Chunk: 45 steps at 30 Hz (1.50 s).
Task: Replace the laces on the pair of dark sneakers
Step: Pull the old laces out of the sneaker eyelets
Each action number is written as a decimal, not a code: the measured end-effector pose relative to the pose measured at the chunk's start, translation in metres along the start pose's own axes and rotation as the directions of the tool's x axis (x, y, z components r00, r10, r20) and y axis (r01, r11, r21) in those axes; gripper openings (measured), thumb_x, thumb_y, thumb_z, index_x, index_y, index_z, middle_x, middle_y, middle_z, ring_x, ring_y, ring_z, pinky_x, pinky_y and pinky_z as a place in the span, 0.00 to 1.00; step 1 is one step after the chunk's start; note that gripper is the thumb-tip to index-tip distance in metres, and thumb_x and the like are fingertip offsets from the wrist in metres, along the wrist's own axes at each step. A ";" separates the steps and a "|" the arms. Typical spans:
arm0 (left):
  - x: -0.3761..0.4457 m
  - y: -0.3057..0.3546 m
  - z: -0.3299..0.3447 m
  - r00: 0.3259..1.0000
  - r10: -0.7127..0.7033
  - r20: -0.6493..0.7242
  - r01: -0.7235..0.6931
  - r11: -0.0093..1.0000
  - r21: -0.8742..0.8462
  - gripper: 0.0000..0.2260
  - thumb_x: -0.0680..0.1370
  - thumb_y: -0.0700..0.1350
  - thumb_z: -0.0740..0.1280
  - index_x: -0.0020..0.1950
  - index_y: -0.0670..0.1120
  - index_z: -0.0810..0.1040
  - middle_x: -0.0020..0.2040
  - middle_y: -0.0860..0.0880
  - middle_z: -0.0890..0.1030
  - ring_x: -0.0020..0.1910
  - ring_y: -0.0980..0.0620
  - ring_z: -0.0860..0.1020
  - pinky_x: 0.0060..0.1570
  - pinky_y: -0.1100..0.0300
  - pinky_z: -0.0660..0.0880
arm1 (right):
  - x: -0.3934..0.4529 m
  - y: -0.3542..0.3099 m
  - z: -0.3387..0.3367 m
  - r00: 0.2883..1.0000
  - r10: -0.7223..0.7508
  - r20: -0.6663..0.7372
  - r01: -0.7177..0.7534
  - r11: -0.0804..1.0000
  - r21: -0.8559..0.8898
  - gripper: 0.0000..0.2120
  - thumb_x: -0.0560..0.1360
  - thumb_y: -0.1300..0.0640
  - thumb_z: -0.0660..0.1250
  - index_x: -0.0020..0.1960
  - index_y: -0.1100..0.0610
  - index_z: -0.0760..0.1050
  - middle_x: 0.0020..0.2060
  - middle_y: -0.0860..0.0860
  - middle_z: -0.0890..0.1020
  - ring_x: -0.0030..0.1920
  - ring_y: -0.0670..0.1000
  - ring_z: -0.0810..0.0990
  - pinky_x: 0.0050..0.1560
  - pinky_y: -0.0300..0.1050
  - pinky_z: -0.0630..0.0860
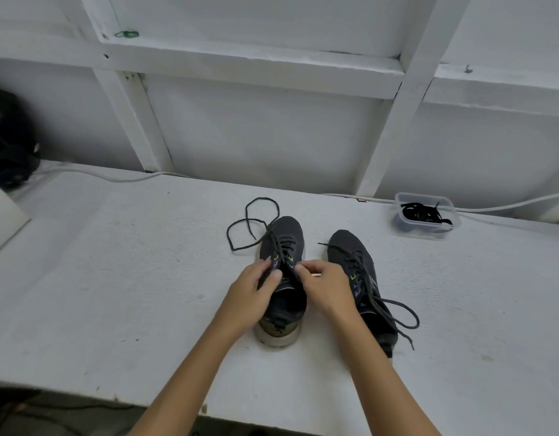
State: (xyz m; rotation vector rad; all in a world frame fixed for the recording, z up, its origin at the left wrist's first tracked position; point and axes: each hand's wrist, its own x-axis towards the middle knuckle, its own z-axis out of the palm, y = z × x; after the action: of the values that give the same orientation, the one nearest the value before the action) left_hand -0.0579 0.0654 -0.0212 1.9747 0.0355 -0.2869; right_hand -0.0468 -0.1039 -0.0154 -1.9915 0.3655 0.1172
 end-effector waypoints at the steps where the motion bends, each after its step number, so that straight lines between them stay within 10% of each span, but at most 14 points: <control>1: 0.000 0.001 0.001 1.000 0.005 0.028 -0.006 1.000 0.021 0.15 0.80 0.57 0.66 0.67 0.64 0.71 0.62 0.66 0.72 0.63 0.64 0.71 0.57 0.71 0.66 | 0.005 -0.004 -0.003 0.999 -0.011 0.032 0.012 0.999 -0.037 0.05 0.77 0.52 0.71 0.49 0.48 0.87 0.42 0.38 0.85 0.45 0.37 0.82 0.46 0.30 0.73; 9: 0.009 0.013 0.003 0.984 -0.040 0.176 0.020 0.993 0.112 0.35 0.72 0.67 0.68 0.76 0.55 0.66 0.75 0.58 0.67 0.73 0.56 0.67 0.72 0.48 0.67 | 0.027 -0.022 -0.021 0.956 -0.100 0.276 0.180 0.943 -0.279 0.05 0.80 0.53 0.68 0.49 0.51 0.83 0.45 0.44 0.84 0.48 0.45 0.82 0.46 0.36 0.75; 14: 0.005 0.002 0.009 0.988 -0.059 0.145 0.054 0.998 0.038 0.27 0.84 0.62 0.51 0.82 0.56 0.53 0.81 0.61 0.53 0.78 0.64 0.52 0.74 0.63 0.49 | 0.035 -0.029 -0.024 0.930 -0.109 0.351 0.247 0.893 -0.376 0.07 0.83 0.51 0.58 0.53 0.51 0.74 0.47 0.46 0.81 0.45 0.46 0.78 0.43 0.40 0.73; 25: 0.003 -0.005 0.013 0.998 -0.046 0.051 0.047 0.999 -0.022 0.25 0.84 0.58 0.55 0.81 0.55 0.59 0.80 0.60 0.59 0.76 0.64 0.56 0.73 0.64 0.52 | 0.035 -0.015 -0.026 0.937 -0.118 0.329 0.208 0.944 -0.255 0.03 0.78 0.48 0.71 0.46 0.45 0.81 0.45 0.43 0.84 0.41 0.41 0.80 0.43 0.37 0.74; 45: 0.002 0.000 0.012 0.996 -0.054 0.071 0.052 0.998 0.021 0.24 0.85 0.57 0.55 0.81 0.55 0.59 0.80 0.60 0.58 0.77 0.62 0.56 0.76 0.61 0.53 | 0.042 -0.019 -0.029 0.971 -0.061 0.233 0.103 0.979 -0.174 0.06 0.83 0.52 0.60 0.52 0.51 0.73 0.47 0.50 0.84 0.48 0.52 0.86 0.46 0.49 0.84</control>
State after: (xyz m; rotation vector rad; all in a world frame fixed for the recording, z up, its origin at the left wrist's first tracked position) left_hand -0.0579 0.0542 -0.0259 1.9829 0.0392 -0.3937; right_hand -0.0033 -0.1306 0.0033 -2.1462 0.1272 0.3337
